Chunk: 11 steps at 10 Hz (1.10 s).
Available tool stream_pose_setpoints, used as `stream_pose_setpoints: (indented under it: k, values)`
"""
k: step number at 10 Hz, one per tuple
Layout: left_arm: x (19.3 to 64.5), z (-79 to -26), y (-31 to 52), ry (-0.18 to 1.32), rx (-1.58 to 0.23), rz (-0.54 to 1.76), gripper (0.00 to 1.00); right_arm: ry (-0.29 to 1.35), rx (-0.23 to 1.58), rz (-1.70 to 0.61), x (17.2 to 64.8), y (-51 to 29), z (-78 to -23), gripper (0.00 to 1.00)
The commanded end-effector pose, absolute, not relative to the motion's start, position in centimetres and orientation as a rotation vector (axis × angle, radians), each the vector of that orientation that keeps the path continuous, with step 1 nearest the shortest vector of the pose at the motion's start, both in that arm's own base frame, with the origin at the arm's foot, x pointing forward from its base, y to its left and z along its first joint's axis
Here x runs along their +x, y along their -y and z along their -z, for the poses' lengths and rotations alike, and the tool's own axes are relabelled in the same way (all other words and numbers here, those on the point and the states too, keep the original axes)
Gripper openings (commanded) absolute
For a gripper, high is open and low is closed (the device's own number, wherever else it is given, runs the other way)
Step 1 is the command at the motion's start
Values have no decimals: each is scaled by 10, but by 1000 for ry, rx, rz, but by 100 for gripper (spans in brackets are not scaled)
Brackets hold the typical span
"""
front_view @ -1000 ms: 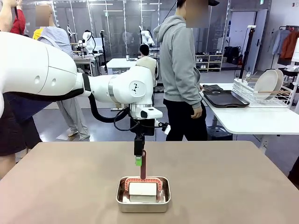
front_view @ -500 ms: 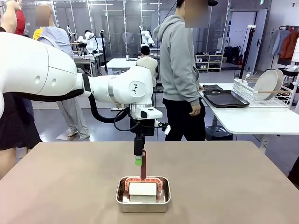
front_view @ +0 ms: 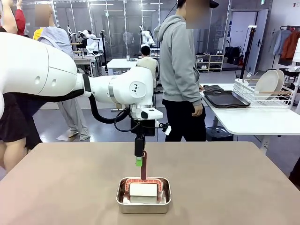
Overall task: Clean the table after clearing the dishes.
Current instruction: Place the Lint Roller back on top of the Airtight Container.
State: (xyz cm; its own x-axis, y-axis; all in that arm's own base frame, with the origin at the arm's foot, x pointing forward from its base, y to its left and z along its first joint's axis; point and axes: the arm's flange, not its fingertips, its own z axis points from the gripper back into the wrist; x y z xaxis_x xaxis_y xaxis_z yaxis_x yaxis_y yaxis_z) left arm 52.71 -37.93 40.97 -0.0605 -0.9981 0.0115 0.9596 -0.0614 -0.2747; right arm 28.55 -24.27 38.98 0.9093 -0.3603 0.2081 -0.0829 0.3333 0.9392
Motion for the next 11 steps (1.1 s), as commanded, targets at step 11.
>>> stream_pose_setpoints:
  k: [11]
  values:
    - [473, -455, -38, 403, -1203, 649, 100, 439, 1226, 192, 286, 241, -390, 100]
